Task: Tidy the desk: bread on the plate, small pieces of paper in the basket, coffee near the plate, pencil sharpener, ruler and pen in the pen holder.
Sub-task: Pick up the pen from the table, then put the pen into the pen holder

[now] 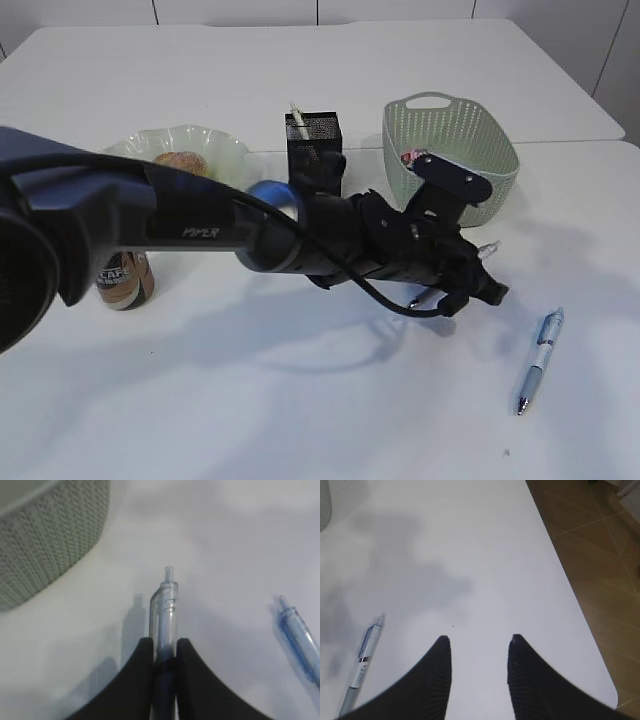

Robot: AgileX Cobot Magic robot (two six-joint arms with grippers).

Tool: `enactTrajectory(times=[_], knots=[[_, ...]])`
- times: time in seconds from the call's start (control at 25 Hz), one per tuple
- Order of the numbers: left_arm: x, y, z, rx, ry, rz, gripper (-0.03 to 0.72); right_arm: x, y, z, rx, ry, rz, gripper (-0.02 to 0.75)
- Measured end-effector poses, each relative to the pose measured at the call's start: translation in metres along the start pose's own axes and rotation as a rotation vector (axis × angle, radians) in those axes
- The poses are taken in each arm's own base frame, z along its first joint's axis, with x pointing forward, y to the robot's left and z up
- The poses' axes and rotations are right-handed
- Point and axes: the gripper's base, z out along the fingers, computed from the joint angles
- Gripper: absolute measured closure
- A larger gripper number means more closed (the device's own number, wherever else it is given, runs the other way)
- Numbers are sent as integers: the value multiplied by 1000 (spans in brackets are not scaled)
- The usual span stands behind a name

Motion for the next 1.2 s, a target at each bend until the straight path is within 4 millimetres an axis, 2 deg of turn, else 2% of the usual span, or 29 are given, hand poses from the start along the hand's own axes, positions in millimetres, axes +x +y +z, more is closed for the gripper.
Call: enactTrajectory(times=[0.28, 0.68, 1.04, 1.2], knots=[[-26, 1, -17, -29, -86, -3, 627, 0, 0, 0, -4, 1, 2, 423], [-80, 10, -57, -154, -317, -21, 627, 0, 1, 0, -7, -1, 4, 423], [-103, 18, -77, -262, -460, -37, 627, 0, 1, 0, -10, -1, 5, 423], [-109, 17, -84, -247, -466, -41, 627, 0, 1, 0, -12, 0, 7, 423]])
